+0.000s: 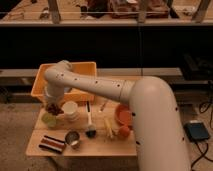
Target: Place grapes in plastic cup
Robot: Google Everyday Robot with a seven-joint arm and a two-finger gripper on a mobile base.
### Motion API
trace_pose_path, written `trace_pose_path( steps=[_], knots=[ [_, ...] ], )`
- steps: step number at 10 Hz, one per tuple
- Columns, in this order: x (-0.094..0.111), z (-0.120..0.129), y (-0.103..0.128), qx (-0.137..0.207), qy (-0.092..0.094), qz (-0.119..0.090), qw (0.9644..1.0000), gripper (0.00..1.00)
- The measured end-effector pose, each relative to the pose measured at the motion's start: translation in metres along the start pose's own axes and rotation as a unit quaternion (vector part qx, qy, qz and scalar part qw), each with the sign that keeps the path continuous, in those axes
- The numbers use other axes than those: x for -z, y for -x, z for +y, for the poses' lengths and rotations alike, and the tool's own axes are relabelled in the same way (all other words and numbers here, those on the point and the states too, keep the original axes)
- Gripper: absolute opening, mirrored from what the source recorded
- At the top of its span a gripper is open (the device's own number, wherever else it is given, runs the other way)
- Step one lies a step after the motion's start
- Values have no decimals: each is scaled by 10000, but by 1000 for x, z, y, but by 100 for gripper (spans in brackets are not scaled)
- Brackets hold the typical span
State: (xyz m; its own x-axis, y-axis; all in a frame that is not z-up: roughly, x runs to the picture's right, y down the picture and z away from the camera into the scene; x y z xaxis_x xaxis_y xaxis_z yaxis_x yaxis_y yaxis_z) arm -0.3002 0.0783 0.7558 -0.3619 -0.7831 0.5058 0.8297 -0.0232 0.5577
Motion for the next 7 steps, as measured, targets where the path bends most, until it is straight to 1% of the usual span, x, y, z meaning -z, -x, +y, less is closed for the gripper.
trace_pose_path(
  steps=[1, 2, 3, 5, 6, 7],
  knots=[
    [1, -7, -3, 62, 35, -25, 10000, 0],
    [-1, -10, -7, 71, 30, -79, 9999, 0],
    [-7, -9, -9, 54, 0, -125, 9999, 0],
    [-31, -12, -12, 72, -97, -213, 9997, 0],
    [-40, -12, -13, 76, -143, -230, 9996, 0],
    [-42, -13, -13, 84, -170, -235, 9995, 0]
  ],
)
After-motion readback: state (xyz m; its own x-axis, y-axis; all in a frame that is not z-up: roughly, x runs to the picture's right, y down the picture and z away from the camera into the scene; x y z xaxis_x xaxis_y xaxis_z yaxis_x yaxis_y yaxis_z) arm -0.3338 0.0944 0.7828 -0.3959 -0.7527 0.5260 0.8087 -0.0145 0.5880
